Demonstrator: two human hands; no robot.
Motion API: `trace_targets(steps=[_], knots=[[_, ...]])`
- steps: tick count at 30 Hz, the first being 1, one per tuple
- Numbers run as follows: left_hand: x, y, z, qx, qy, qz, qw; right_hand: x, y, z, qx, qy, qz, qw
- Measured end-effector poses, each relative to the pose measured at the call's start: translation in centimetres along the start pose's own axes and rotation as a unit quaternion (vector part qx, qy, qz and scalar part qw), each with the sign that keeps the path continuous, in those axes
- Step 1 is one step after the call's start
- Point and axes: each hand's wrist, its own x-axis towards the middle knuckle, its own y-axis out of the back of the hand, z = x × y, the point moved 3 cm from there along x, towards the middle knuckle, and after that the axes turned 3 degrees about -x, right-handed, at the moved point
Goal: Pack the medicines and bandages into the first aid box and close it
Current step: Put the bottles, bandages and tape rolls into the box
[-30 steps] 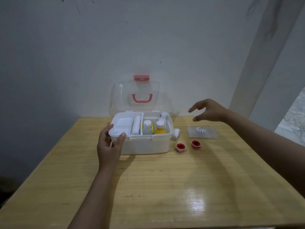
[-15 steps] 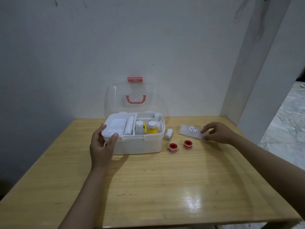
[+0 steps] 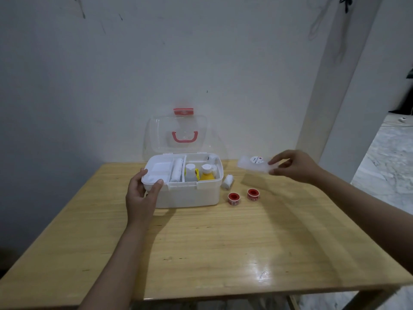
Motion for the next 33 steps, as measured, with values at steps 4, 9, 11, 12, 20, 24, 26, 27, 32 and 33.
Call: trace_targets(steps=[4, 9, 11, 12, 20, 24, 26, 27, 32, 33], knots=[[0.1, 0.2, -0.1, -0.005, -0.001, -0.009, 1.0, -0.1, 0.6, -4.0, 0.025, 0.046, 0.0, 0.999], [0.1, 0.2, 0.0, -0.018, 0.008, -0.012, 1.0, 1.6, -0.1, -8.5, 0.015, 0.11, -0.015, 0.994], [0.1, 0.2, 0.1, -0.015, 0.009, -0.013, 1.0, 2.6, -0.7, -10.2, -0.004, 0.123, -0.021, 0.992], [0.1, 0.3, 0.1, -0.015, 0.01, -0.013, 1.0, 3.2, -1.0, -11.0, -0.015, 0.128, -0.027, 0.991], [0.1, 0.4, -0.2, -0.02, 0.017, -0.024, 0.999, 6.8, -5.1, -15.3, -0.096, 0.109, -0.124, 0.982], [0.2, 0.4, -0.4, -0.021, 0.013, -0.019, 1.0, 7.8, -7.0, -15.6, -0.093, 0.097, -0.146, 0.98], [0.2, 0.3, -0.3, -0.02, 0.011, -0.018, 1.0, 8.2, -8.0, -15.3, -0.082, 0.084, -0.154, 0.981], [0.2, 0.3, -0.3, -0.019, 0.01, -0.018, 1.0, 8.3, -8.4, -15.2, -0.076, 0.078, -0.156, 0.982], [0.1, 0.4, -0.3, -0.014, 0.006, -0.02, 1.0, 8.6, -9.4, -15.0, -0.061, 0.056, -0.167, 0.983], [0.2, 0.4, -0.3, -0.013, 0.005, -0.02, 1.0, 8.6, -9.5, -15.0, -0.06, 0.054, -0.169, 0.982]])
